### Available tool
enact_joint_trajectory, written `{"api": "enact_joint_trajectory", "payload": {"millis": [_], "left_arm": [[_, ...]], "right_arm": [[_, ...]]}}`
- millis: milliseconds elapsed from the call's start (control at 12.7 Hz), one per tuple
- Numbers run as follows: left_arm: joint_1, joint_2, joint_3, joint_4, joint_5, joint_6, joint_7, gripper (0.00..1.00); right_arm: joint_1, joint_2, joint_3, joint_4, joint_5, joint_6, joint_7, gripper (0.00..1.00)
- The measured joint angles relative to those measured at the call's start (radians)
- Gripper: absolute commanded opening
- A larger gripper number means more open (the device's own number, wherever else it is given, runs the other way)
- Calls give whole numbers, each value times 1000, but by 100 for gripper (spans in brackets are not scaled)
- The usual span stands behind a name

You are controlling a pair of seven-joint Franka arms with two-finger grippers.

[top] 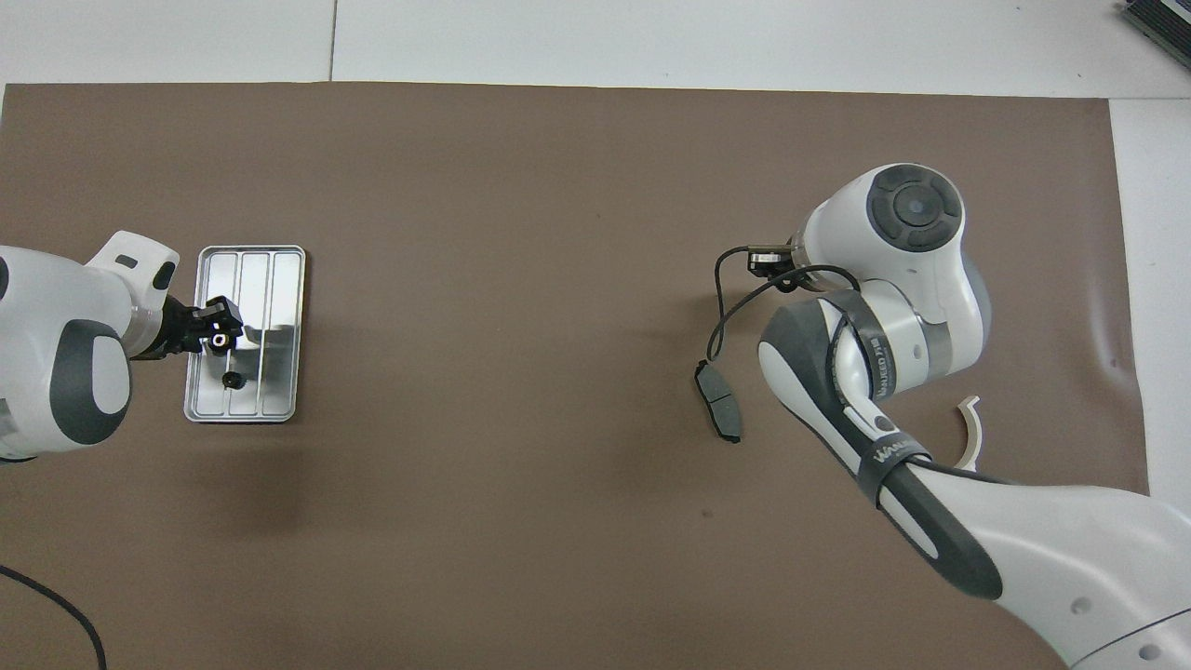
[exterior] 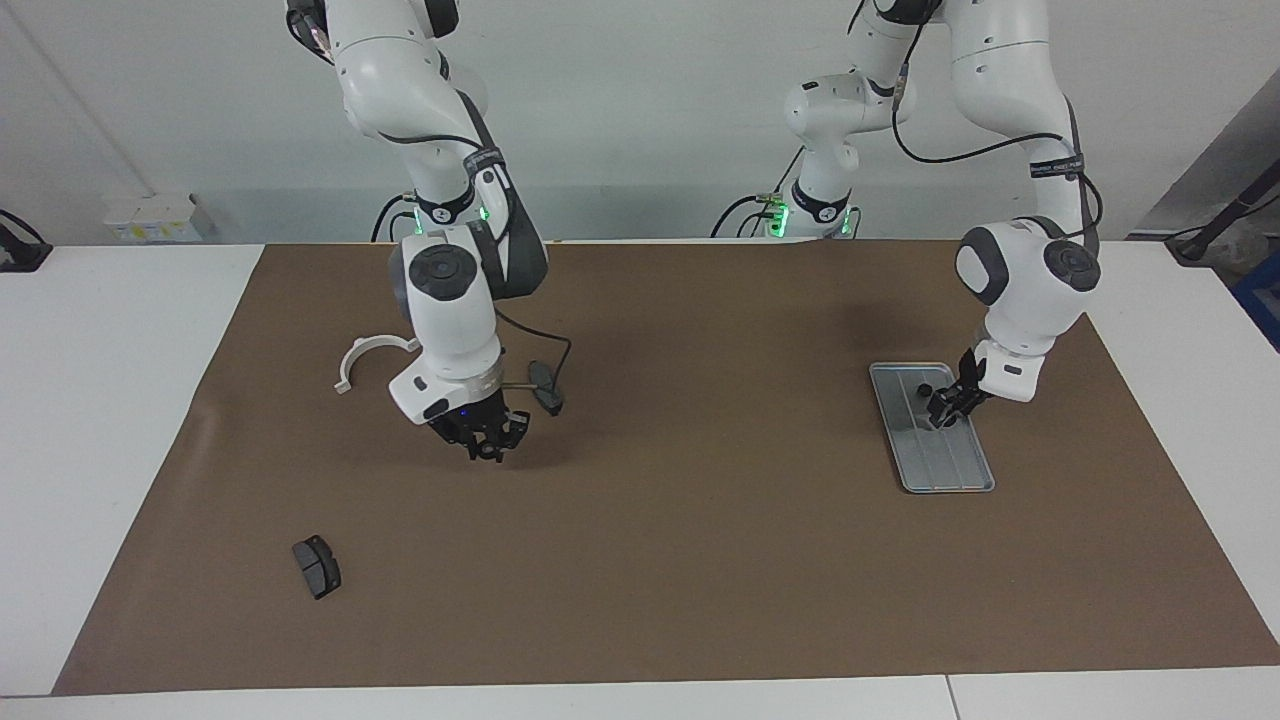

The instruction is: Place bearing gear from tray to pile

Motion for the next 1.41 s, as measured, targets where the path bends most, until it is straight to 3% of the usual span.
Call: {"api": "enact_joint_trajectory", "payload": {"millis": [472, 786, 943, 1022, 1100, 1415], "left_arm": [[-1, 2, -3, -6, 0, 0, 0, 51], [-1, 3, -3, -10, 0, 0, 0, 42], [-1, 3, -3, -11, 0, 0, 0, 37], [-1, 3, -3, -11, 0, 1, 0, 34], [-1, 3, -3, -11, 0, 1, 0, 30], [-1, 3, -3, -11, 0, 1, 0, 21]], "right_arm": [[-115, -48, 0, -138, 42, 45, -181, 0], [-198, -83, 0, -242, 42, 99, -291, 3], [-228, -93, 1, -265, 42, 99, -316, 48], [-236, -98, 0, -272, 42, 99, -318, 85], [-238, -101, 1, -278, 42, 99, -318, 100], [-238, -116, 4, -278, 43, 99, -318, 100]]}}
